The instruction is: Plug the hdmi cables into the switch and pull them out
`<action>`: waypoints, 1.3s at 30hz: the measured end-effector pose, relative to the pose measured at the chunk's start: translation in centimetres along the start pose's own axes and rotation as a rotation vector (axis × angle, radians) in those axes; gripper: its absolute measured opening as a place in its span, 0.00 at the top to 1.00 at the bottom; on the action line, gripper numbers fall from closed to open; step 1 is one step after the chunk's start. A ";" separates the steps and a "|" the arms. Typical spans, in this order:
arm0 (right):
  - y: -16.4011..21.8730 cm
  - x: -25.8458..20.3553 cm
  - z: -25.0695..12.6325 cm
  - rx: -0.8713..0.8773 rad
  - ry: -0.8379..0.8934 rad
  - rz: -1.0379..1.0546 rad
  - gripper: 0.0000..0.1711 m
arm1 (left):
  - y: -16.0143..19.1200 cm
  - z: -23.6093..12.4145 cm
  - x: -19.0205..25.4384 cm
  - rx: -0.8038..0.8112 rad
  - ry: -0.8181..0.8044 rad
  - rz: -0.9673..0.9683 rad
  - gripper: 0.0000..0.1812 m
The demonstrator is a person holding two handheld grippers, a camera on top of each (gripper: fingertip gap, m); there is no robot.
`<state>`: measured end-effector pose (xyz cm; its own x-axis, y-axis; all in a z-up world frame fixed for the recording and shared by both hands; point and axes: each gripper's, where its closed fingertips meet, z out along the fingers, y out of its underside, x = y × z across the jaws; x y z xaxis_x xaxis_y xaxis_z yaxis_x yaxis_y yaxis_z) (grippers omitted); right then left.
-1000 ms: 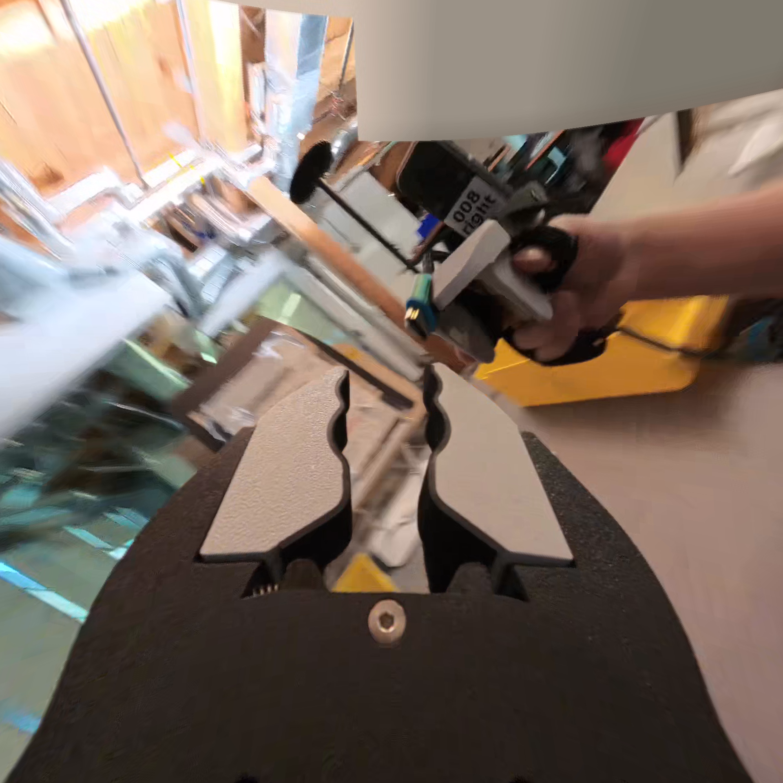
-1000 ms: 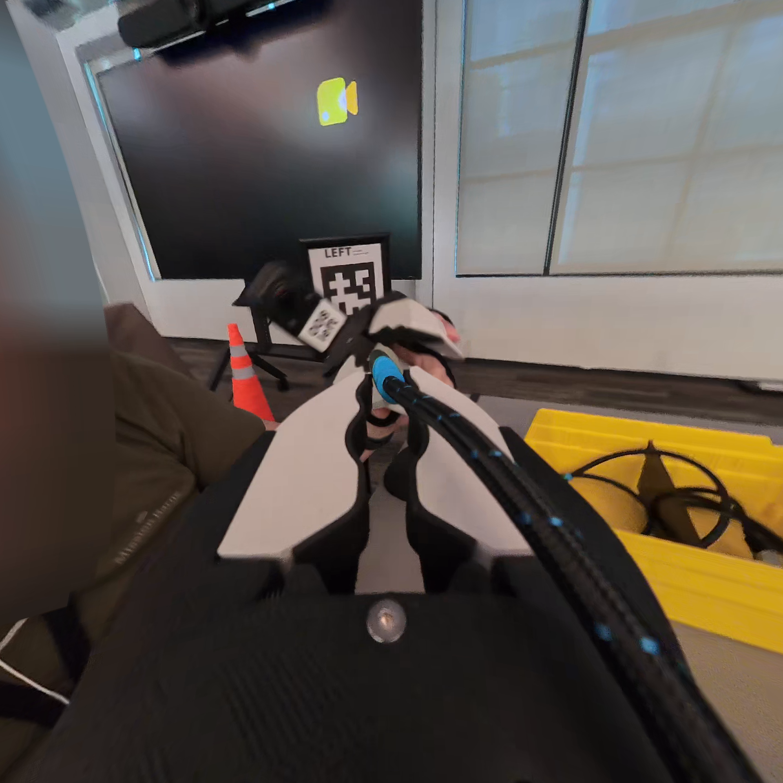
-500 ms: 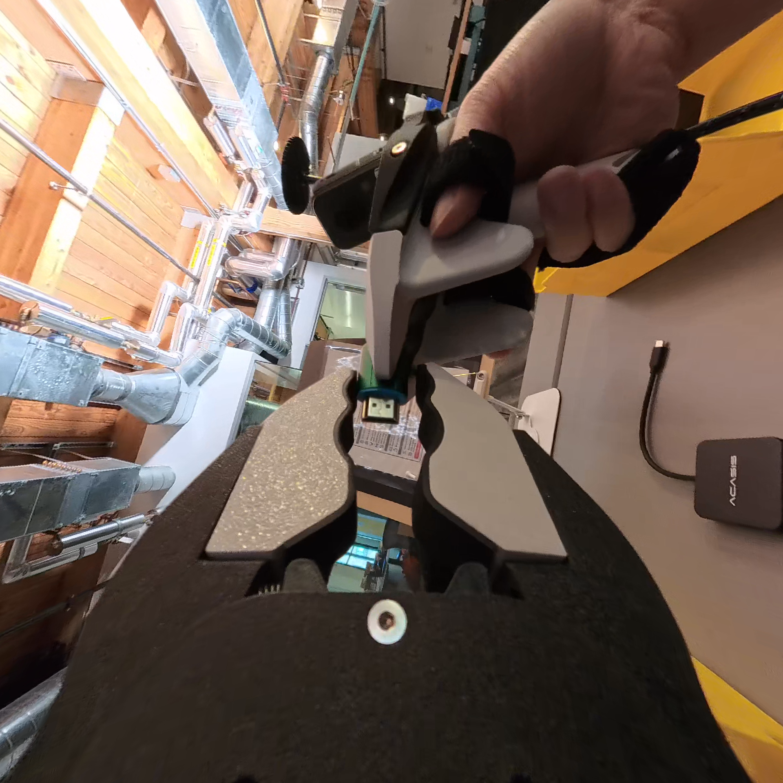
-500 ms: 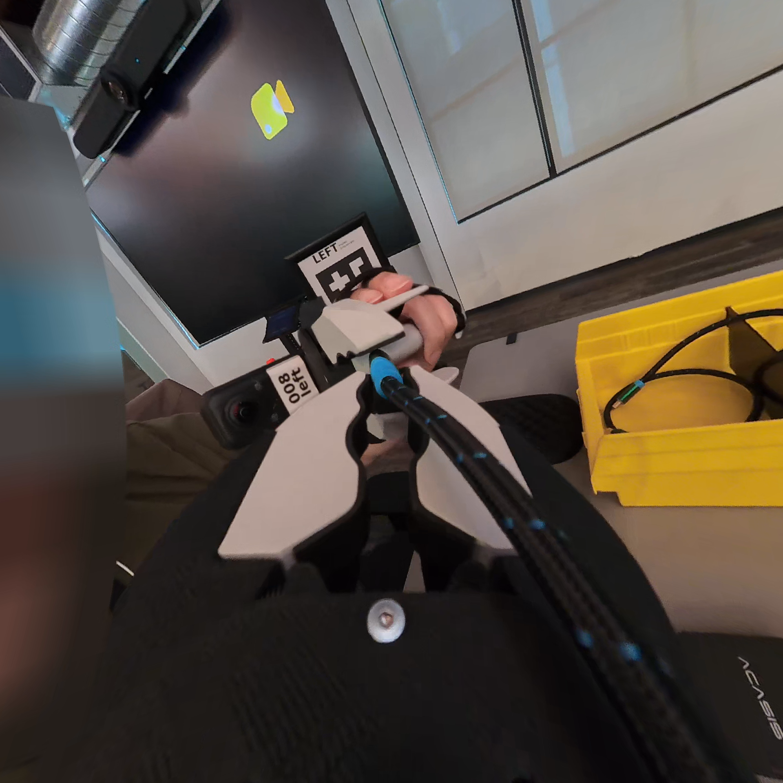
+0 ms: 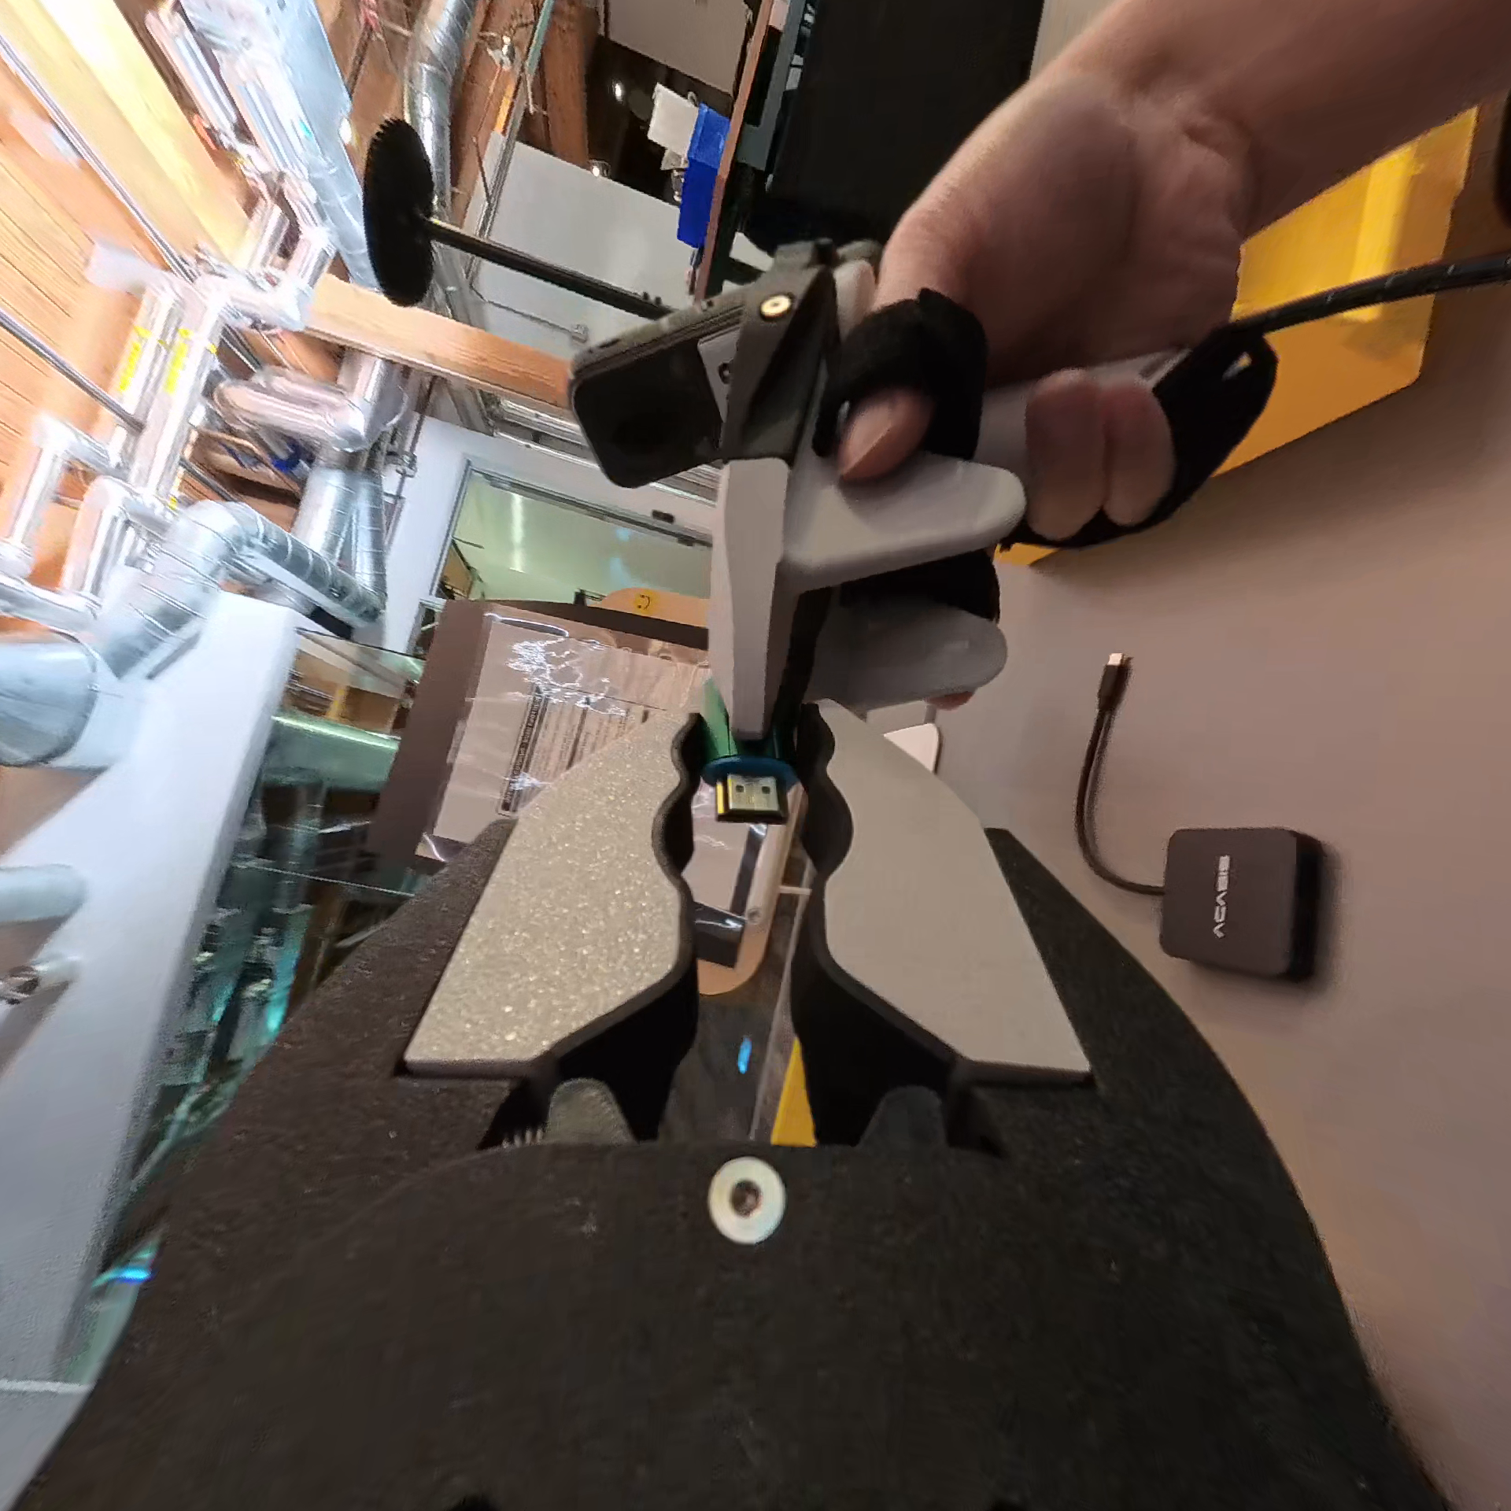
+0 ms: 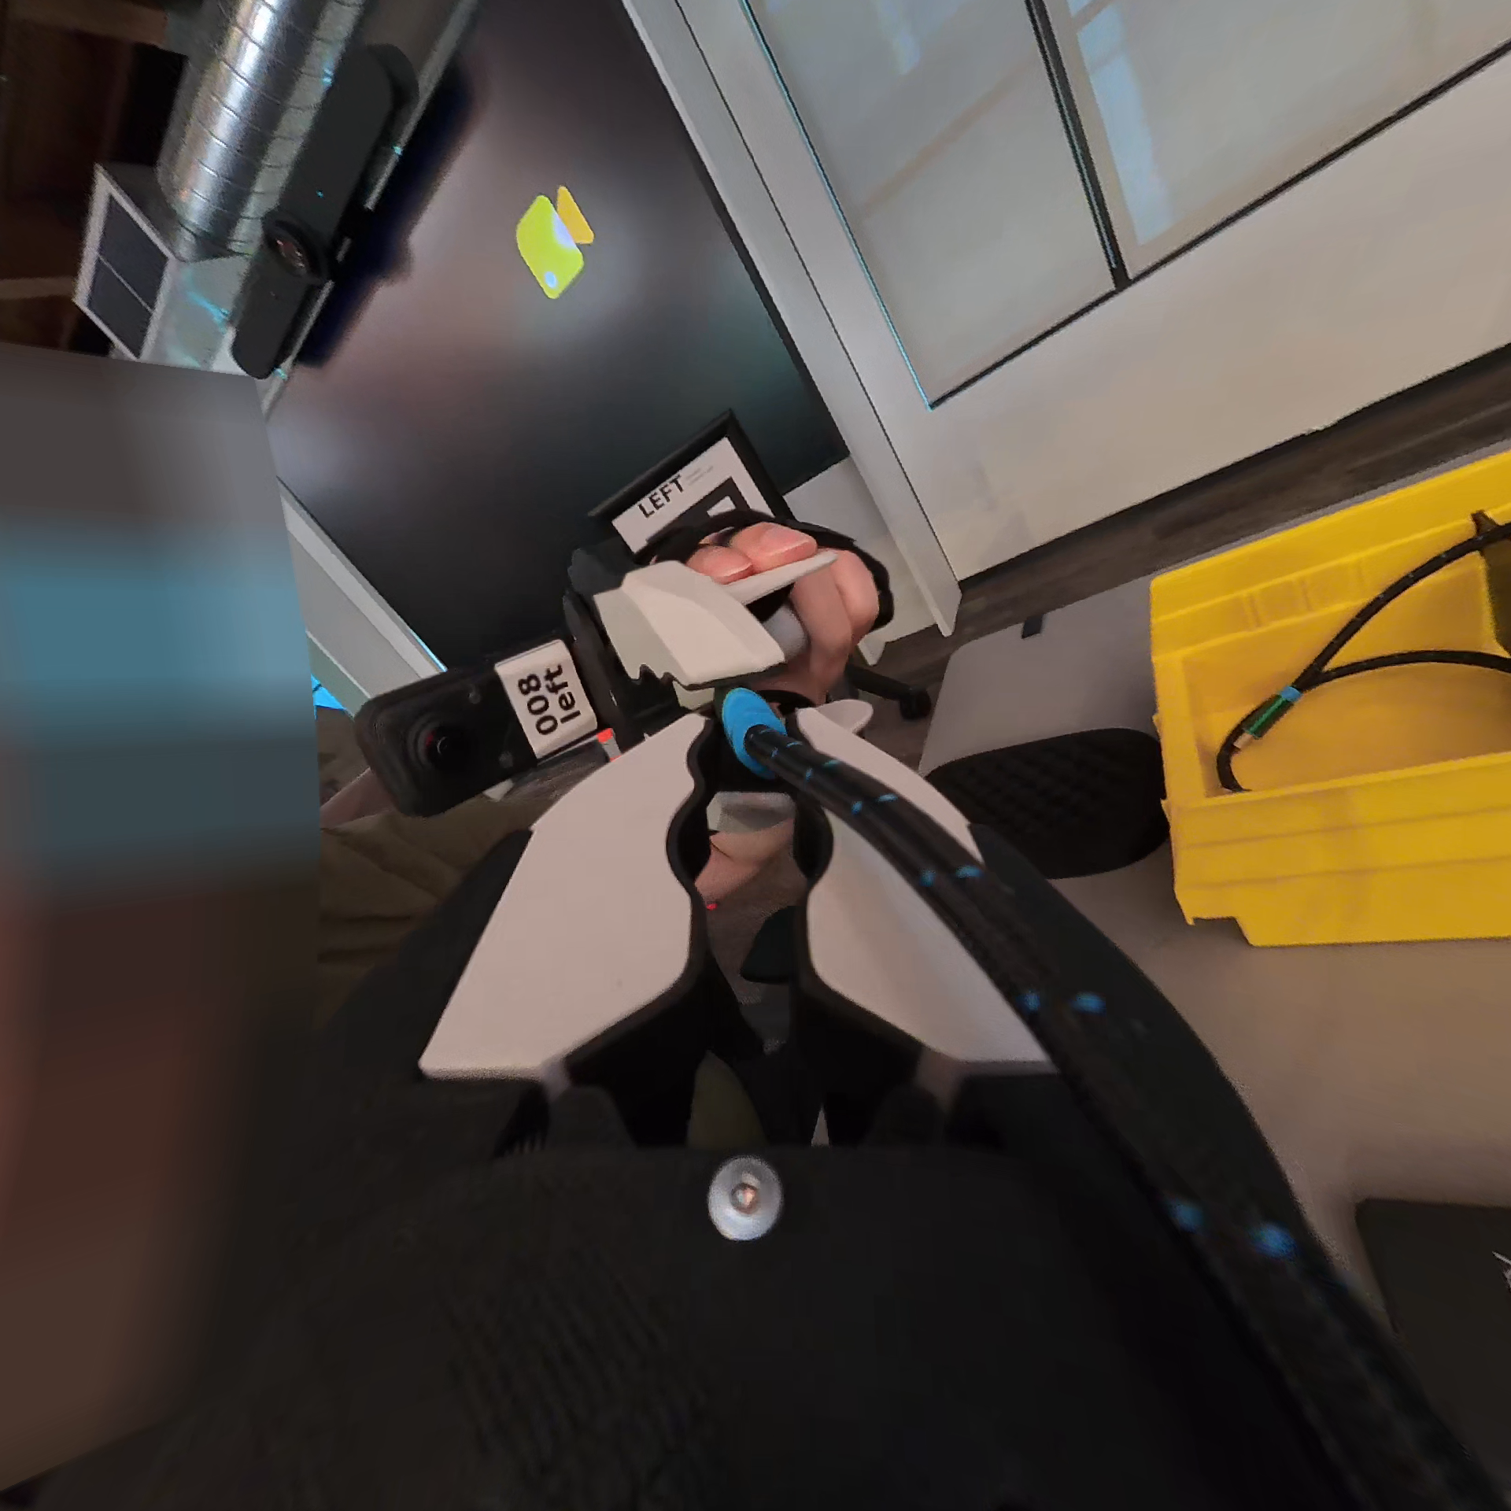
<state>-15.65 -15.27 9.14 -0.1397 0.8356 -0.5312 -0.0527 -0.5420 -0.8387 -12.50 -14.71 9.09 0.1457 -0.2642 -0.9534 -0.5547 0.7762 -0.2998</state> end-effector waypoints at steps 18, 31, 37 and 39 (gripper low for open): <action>0.2 -2.3 -0.2 0.043 -0.236 -0.220 0.91 | -2.1 -0.9 -0.2 0.061 0.066 -0.109 0.89; 1.4 -1.9 -1.0 -0.136 0.263 -1.540 0.91 | -1.7 -4.6 0.6 0.376 0.527 -1.276 0.78; 2.8 -2.1 -0.3 -0.143 0.250 -1.725 0.92 | -2.4 -3.4 2.6 0.445 0.836 -1.543 0.80; 2.9 -2.0 -0.3 -0.148 0.264 -1.790 0.92 | -2.6 -3.3 3.4 0.450 0.927 -1.596 0.80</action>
<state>-15.19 -18.51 7.74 0.1251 0.3349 0.9339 0.1343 0.9269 -0.3503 -13.22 -19.53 6.74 -0.2740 -0.8480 0.4536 -0.1181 -0.4384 -0.8910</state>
